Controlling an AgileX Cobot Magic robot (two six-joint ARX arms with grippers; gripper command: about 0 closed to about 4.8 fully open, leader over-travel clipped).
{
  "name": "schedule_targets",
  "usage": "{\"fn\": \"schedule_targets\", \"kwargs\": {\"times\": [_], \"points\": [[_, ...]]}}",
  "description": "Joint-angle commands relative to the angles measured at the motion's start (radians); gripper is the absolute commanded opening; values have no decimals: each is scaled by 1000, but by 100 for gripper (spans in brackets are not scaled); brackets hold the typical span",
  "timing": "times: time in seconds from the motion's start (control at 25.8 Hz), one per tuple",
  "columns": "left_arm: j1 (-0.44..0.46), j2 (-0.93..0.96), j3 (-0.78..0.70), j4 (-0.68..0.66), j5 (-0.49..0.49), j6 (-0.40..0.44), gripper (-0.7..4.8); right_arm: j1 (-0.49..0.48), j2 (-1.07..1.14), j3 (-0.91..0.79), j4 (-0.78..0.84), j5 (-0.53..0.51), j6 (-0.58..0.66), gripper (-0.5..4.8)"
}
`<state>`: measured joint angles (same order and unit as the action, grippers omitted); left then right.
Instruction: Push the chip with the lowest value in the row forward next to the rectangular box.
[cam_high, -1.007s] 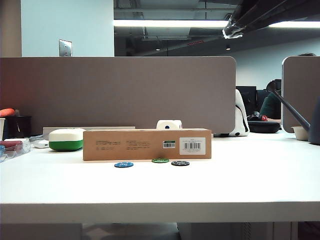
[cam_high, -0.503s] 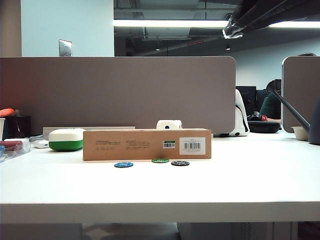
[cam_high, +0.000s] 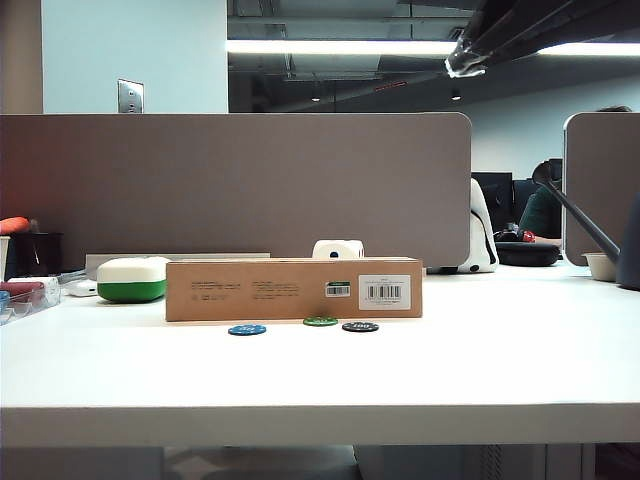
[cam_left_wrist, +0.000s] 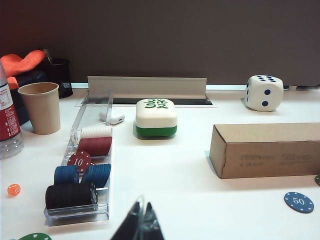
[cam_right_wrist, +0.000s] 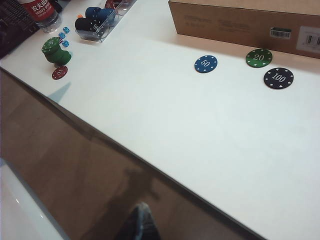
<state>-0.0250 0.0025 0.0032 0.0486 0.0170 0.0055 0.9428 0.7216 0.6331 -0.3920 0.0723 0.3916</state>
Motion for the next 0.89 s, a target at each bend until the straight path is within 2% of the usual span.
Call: {"fn": "schedule_targets", "kwargs": {"times": [0.04, 0.12, 0.19, 0.43, 0.58, 0.74, 0.81, 0.89], "points": [[1, 0, 4, 16, 5, -5, -5, -20, -24, 3, 13, 3, 2, -5], [1, 0, 4, 16, 4, -5, -5, -63, -80, 3, 3, -3, 0, -5], [1, 0, 4, 16, 6, -5, -5, -145, -159, 3, -23, 6, -51, -5], [1, 0, 4, 12, 6, -5, -5, -443, -392, 3, -82, 12, -199, -5], [1, 0, 4, 11, 6, -5, -5, -631, -518, -10, -97, 100, -250, -5], [1, 0, 4, 11, 6, -5, -5, -752, -588, -51, -97, 188, -280, -5], [1, 0, 4, 11, 6, -5, -5, -800, -609, -93, -92, 217, -281, -5], [1, 0, 4, 12, 6, -5, -5, -874, -618, -206, -36, 211, -259, -5]]}}
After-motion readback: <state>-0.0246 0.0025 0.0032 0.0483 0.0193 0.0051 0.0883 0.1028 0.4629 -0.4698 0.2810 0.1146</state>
